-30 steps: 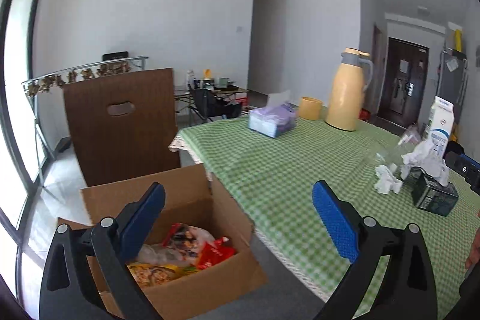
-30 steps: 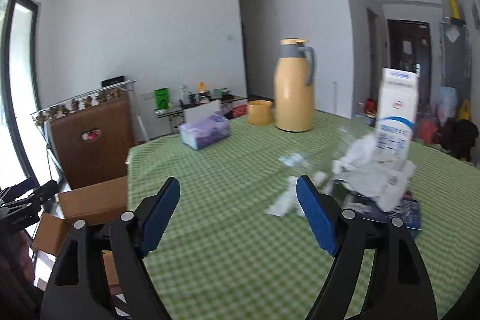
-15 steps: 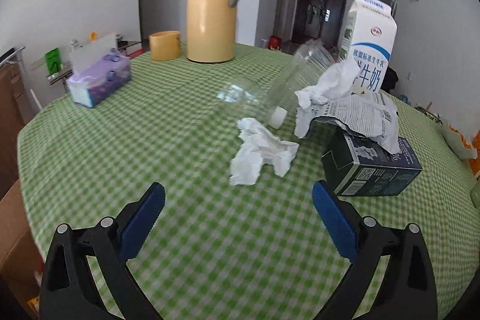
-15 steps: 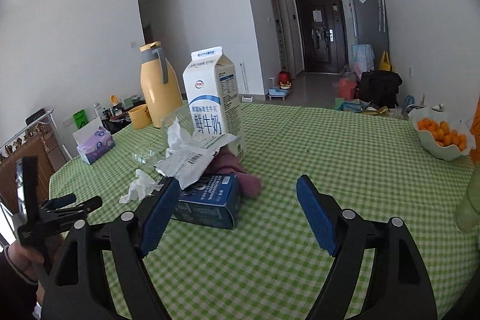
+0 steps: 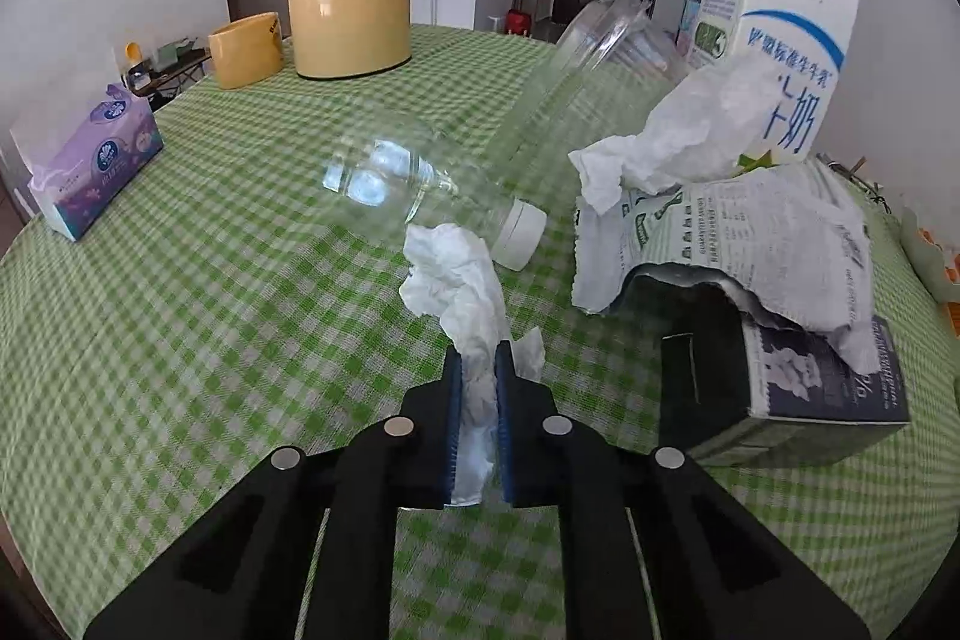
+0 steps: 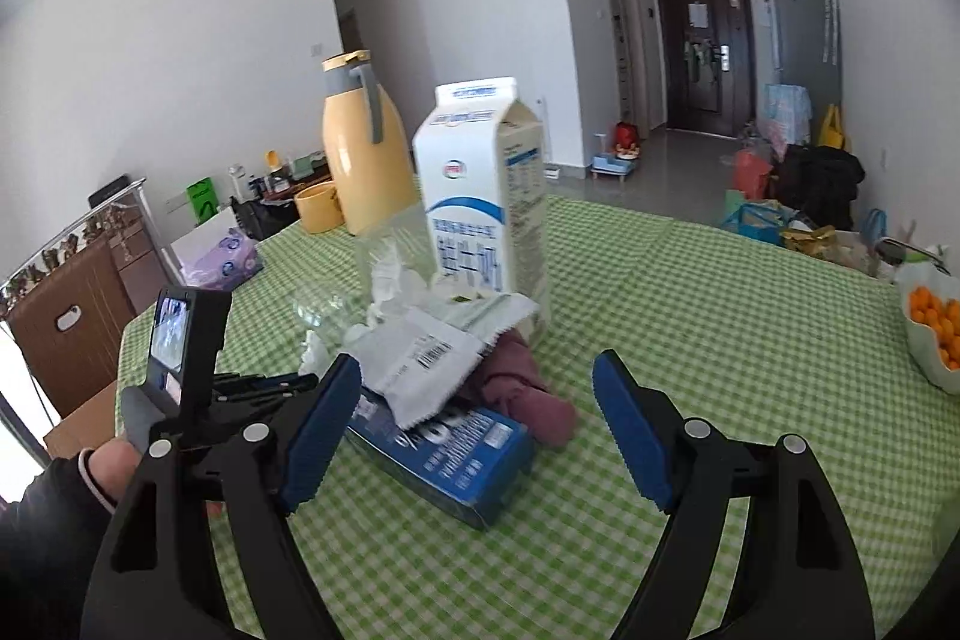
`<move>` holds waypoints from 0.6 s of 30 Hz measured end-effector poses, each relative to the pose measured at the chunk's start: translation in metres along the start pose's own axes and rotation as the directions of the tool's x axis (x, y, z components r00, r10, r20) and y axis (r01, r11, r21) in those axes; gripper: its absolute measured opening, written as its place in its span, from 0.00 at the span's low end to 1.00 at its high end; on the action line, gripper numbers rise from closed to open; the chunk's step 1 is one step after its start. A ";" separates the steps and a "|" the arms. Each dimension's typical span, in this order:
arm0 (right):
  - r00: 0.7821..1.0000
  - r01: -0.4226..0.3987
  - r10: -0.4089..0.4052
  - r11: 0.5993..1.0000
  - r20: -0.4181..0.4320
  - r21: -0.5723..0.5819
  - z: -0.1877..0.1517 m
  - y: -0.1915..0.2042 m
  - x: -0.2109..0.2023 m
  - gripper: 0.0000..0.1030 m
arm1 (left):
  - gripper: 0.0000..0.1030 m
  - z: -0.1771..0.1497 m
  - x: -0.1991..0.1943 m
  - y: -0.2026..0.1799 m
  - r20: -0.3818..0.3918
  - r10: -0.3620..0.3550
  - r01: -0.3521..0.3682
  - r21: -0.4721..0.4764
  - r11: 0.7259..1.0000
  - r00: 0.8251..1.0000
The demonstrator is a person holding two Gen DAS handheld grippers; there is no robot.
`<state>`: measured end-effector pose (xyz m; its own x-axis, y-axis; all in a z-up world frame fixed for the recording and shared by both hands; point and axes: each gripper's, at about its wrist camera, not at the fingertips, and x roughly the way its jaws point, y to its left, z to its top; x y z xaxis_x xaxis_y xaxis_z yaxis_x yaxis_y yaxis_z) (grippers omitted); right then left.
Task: Collect trash
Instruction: 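Grasp the crumpled white tissue with the left gripper, then grasp the white tissue with the right gripper while the left gripper holds its tissue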
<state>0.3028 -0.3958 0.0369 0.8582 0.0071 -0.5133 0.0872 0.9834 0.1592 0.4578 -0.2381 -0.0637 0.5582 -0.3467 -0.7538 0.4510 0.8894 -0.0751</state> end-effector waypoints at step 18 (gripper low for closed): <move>1.000 -0.027 0.027 0.999 0.015 0.030 0.039 0.059 0.067 0.02 | 0.07 -0.059 -0.168 0.100 0.228 0.023 0.017 -0.174 0.985 0.973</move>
<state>0.3852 -0.3447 0.0442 0.8676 0.0306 -0.4964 0.0792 0.9769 0.1985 0.3680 -0.0734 0.0171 0.7128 -0.3848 -0.5864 0.3323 0.9216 -0.2008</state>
